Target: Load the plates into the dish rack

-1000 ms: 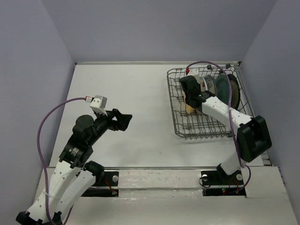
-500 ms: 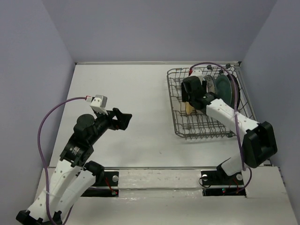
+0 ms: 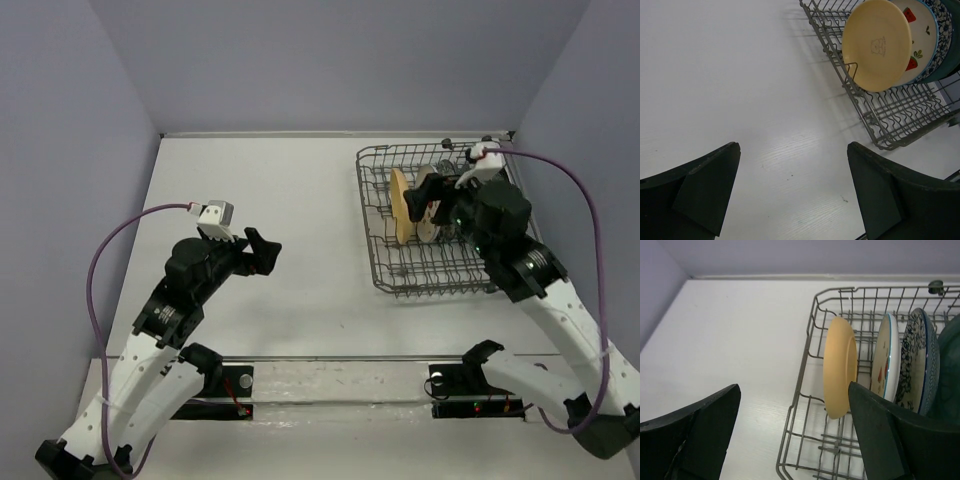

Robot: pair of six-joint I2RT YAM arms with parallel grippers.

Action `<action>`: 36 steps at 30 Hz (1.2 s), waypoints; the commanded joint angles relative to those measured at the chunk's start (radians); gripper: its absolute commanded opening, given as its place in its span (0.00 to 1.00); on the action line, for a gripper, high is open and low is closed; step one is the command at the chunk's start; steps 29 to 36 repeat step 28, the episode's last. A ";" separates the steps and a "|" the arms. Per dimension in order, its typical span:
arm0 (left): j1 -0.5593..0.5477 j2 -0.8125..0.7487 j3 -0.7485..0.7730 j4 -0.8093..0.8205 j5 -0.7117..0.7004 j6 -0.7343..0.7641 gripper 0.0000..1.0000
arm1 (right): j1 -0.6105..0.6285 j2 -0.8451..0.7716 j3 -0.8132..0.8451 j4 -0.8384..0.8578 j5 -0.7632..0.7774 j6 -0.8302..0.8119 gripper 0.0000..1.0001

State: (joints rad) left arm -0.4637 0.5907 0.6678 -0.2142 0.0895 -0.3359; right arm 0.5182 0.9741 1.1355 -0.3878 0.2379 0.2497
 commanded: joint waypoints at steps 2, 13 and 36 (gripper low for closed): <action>-0.003 -0.028 0.052 0.044 0.003 0.018 0.99 | 0.000 -0.280 -0.069 0.029 -0.164 0.003 1.00; -0.001 -0.089 0.118 0.216 0.056 -0.064 0.99 | 0.000 -0.648 -0.186 0.030 -0.192 0.057 1.00; -0.001 -0.091 0.108 0.326 0.070 -0.100 0.99 | 0.000 -0.729 -0.200 -0.014 -0.137 0.033 1.00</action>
